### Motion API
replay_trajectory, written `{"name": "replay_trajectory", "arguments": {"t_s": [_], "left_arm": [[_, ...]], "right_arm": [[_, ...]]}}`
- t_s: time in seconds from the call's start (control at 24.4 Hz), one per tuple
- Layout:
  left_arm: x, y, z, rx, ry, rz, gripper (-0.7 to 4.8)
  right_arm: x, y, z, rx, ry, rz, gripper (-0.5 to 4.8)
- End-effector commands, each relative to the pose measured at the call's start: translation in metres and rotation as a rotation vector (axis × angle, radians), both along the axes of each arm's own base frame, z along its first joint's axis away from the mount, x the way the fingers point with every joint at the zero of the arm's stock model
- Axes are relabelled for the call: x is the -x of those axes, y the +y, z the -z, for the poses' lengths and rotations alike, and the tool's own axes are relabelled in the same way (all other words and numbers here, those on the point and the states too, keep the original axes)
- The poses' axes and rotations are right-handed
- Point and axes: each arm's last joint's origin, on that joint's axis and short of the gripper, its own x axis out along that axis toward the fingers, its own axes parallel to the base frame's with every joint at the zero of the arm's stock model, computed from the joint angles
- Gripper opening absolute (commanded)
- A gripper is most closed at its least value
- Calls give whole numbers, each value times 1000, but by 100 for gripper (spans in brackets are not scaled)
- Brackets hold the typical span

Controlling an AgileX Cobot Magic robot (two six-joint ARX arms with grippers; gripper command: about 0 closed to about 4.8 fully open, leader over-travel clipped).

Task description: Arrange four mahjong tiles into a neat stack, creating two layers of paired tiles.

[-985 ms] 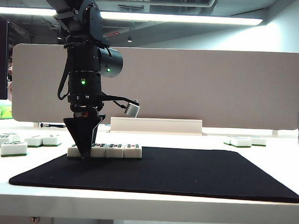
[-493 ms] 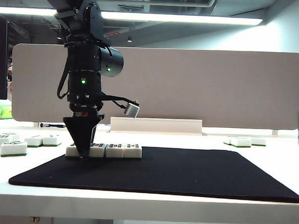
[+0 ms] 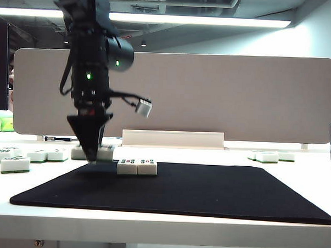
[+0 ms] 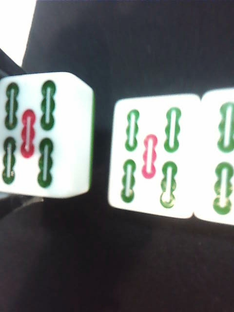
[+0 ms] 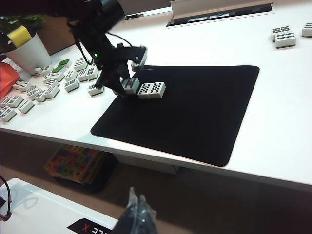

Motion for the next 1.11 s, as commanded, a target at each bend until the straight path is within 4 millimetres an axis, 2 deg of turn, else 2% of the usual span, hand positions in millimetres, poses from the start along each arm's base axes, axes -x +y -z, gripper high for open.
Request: {"name": "replay_trajectory", "arguments": {"t_s": [0.04,0.29,0.57,0.7,0.74,0.99,1.11], "left_arm": [[3,0,-15,23,-43,-16,178],[5,-7,-24,78,-67,-88,177],[14,-37,-26,140,-104,-8,169],[15,-46,-27,165,-142,14,106],[15,-48,-26,169,-147,18,106],[13,-49,-23,169,-142,18,107],[14,-51,-21,223,-104,35,107]], "right_arm": [[3,0,0,2,-32,0,-1],[3,0,0,2,-32,0,-1],[3,0,0,2,-32,0,-1],[3,0,0,2,-31,0,-1],[3,0,0,2,-31,0,-1],[3,0,0,1,-31,-3,-1],[3,0,0,1,-31,-3,-1]]}}
